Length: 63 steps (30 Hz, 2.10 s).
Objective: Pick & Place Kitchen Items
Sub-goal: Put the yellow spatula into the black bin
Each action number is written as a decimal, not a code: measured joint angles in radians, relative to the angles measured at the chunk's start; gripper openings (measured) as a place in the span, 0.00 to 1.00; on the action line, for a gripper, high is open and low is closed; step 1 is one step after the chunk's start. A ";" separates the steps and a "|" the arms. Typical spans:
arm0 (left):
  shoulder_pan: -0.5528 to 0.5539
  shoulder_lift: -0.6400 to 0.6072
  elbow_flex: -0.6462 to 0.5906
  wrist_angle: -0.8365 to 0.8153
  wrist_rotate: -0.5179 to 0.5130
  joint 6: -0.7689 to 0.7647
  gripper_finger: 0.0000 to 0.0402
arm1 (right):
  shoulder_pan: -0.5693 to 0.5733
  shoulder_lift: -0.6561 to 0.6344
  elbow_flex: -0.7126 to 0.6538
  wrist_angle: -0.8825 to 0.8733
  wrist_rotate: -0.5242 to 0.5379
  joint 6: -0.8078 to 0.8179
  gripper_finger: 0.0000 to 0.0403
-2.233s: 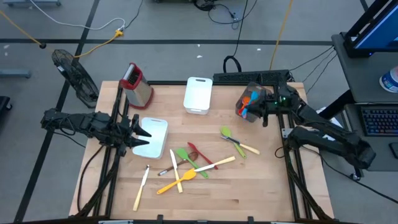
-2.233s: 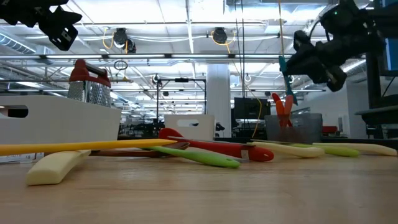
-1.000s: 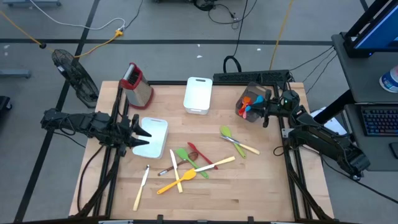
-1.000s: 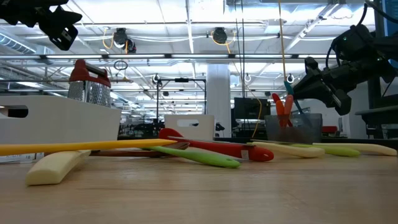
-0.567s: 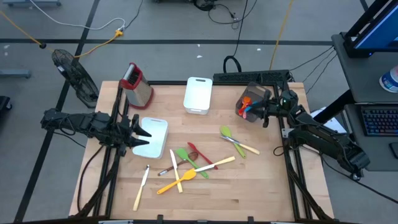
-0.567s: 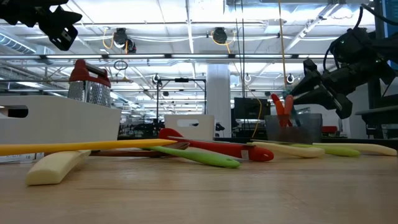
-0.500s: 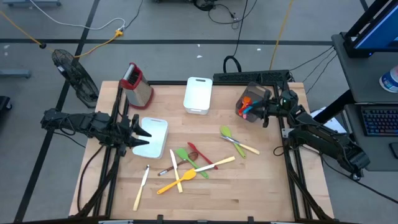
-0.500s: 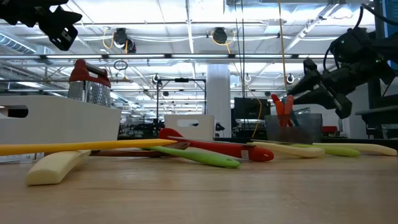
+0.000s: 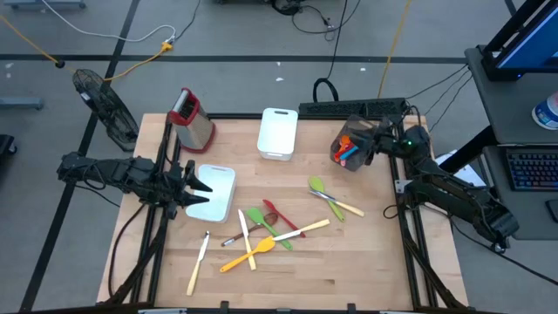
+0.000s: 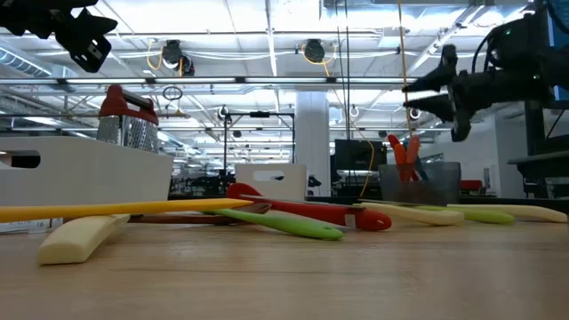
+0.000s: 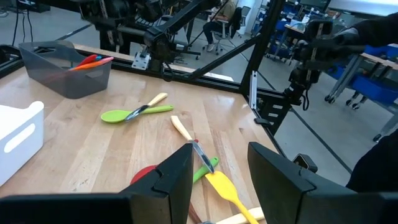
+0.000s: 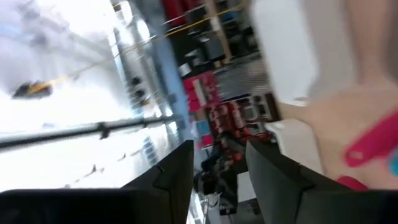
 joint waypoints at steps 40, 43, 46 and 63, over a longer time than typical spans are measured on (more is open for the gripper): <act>0.000 0.001 0.000 0.298 0.000 -0.101 0.39 | 0.618 -0.069 0.006 0.358 0.299 -0.774 0.00; 0.000 0.001 0.000 0.325 -0.002 -0.101 0.39 | 0.664 -0.069 0.048 0.221 0.304 -0.831 0.00; 0.000 0.001 0.000 0.324 -0.055 -0.127 0.39 | 0.712 -0.067 0.118 -0.003 0.311 -0.911 0.00; 0.000 0.161 0.000 0.313 -0.130 -0.308 0.39 | 0.974 0.002 0.426 -0.555 0.479 -1.348 0.00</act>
